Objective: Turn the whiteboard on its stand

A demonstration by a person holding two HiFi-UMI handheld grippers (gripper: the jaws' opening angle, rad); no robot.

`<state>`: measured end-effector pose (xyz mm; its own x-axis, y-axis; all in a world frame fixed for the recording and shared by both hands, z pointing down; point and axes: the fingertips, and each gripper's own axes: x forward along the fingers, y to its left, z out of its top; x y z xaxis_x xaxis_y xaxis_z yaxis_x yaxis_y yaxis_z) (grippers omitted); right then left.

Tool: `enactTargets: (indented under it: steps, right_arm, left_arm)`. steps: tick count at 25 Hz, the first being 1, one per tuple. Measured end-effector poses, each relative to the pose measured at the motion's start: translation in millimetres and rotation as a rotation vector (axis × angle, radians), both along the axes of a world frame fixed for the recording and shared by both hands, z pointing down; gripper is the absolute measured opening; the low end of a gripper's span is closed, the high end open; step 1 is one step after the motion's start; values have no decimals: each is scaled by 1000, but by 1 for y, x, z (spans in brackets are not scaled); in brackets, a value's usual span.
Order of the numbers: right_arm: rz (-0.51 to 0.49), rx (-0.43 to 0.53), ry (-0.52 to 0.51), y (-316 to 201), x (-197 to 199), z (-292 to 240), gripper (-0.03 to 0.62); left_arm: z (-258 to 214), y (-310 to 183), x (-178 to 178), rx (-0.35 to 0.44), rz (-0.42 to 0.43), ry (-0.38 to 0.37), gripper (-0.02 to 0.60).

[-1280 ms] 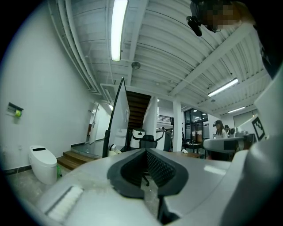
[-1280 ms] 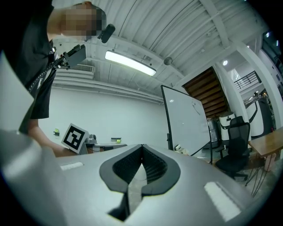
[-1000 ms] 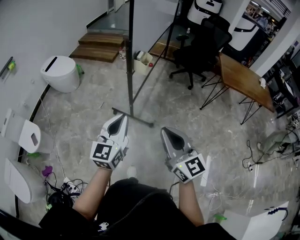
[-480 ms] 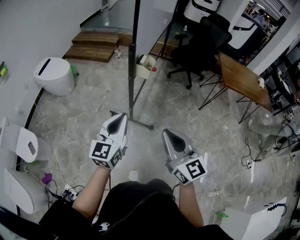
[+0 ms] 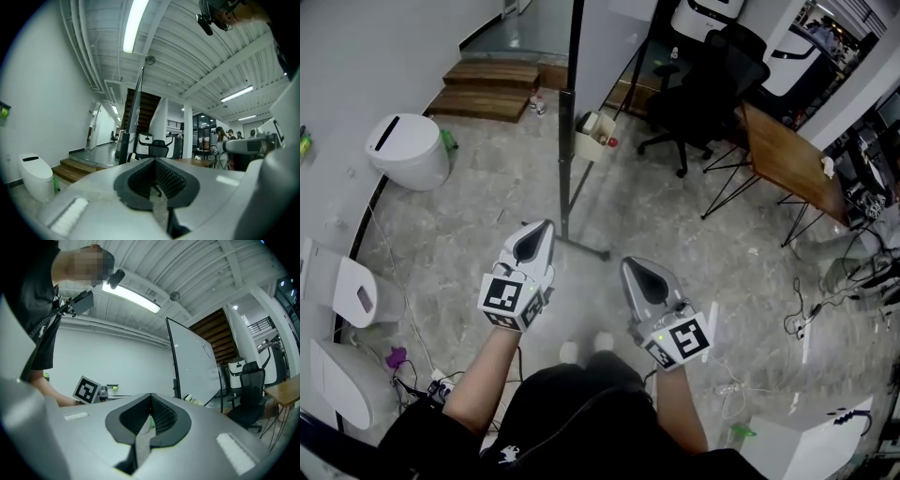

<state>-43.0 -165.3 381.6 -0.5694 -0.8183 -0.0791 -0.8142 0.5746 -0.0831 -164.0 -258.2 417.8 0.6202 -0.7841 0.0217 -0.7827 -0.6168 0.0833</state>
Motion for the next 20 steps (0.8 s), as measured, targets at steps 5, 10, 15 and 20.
enactTargets:
  steps: [5,10,15,20]
  right_arm:
    - [-11,18,-2,-22,4,-8,5]
    - [-32,51,4,-44,10,-21,5]
    - [-33,72,-5,-60,29,-32,5]
    - [-48,57,6,-76,41,-30,5]
  left_arm:
    - [-7,-28,1,29,-35,-33,5]
    - [-16,-56,9,40,-74,-40,6]
    - [-17,-82,21,61,-97,-69,6]
    - [-29,-123,21,72,-145,-46,27]
